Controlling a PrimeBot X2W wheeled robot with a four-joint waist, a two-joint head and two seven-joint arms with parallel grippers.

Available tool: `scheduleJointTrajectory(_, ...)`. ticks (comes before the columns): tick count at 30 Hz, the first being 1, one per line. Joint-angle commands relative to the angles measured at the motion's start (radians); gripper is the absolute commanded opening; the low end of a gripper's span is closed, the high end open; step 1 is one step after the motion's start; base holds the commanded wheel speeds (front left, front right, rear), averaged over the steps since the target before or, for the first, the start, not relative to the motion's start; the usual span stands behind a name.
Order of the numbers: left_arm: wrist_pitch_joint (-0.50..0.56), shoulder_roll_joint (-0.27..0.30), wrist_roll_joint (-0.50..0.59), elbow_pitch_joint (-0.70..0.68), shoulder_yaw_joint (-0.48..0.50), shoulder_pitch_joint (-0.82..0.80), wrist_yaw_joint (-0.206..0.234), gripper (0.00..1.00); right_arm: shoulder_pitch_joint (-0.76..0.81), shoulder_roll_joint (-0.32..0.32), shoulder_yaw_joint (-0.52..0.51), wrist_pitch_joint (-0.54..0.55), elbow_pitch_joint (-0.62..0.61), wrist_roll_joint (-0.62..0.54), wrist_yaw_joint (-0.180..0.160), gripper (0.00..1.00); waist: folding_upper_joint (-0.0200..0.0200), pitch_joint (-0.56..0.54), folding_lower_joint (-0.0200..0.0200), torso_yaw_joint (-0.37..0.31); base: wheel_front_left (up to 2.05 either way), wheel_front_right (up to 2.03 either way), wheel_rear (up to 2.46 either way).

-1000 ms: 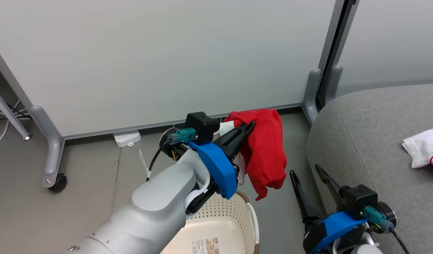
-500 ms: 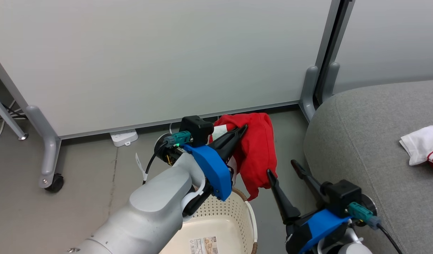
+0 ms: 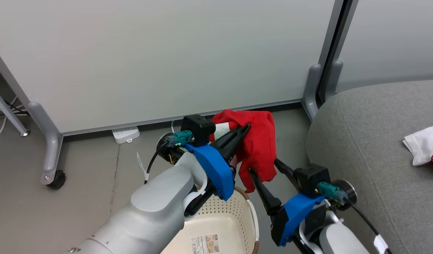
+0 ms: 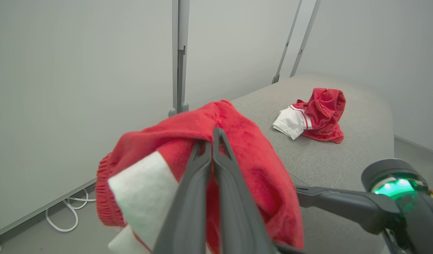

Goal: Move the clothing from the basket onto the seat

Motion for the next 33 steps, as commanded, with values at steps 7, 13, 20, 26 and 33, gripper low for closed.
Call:
scheduleJointTrajectory(7, -0.005, 0.001, -0.006, -0.017, -0.009, 0.011, -0.004, 0.00, -0.119, -0.002, 0.030, -0.010, 0.131, 0.019, -0.001, 1.00, 0.0000, 0.001, -0.0001, 0.014, 0.00, 0.00, 0.00)
scheduleJointTrajectory(13, -0.005, 0.001, -0.008, -0.020, -0.017, 0.007, -0.004, 0.00, -0.199, -0.002, 0.072, -0.020, 0.241, 0.039, -0.001, 0.00, 0.0000, -0.001, -0.0001, 0.021, 0.00, 0.00, 0.00)
scheduleJointTrajectory(20, -0.005, 0.001, -0.011, -0.022, -0.021, 0.009, -0.004, 0.00, -0.241, -0.002, 0.089, -0.056, 0.311, 0.036, -0.001, 0.00, 0.0000, -0.004, -0.0001, 0.025, 0.00, 0.00, 0.00)
scheduleJointTrajectory(26, -0.005, 0.001, -0.013, -0.016, -0.017, 0.014, -0.004, 0.00, -0.249, -0.002, 0.102, -0.074, 0.340, 0.041, -0.001, 0.00, 0.0000, -0.006, -0.0001, 0.020, 0.00, 0.00, 0.00)
scheduleJointTrajectory(33, -0.005, 0.001, -0.010, -0.018, -0.008, 0.017, -0.004, 0.00, -0.262, -0.002, 0.102, -0.093, 0.349, 0.033, -0.001, 0.00, 0.0000, -0.006, -0.0001, 0.013, 0.00, 0.00, 0.00)
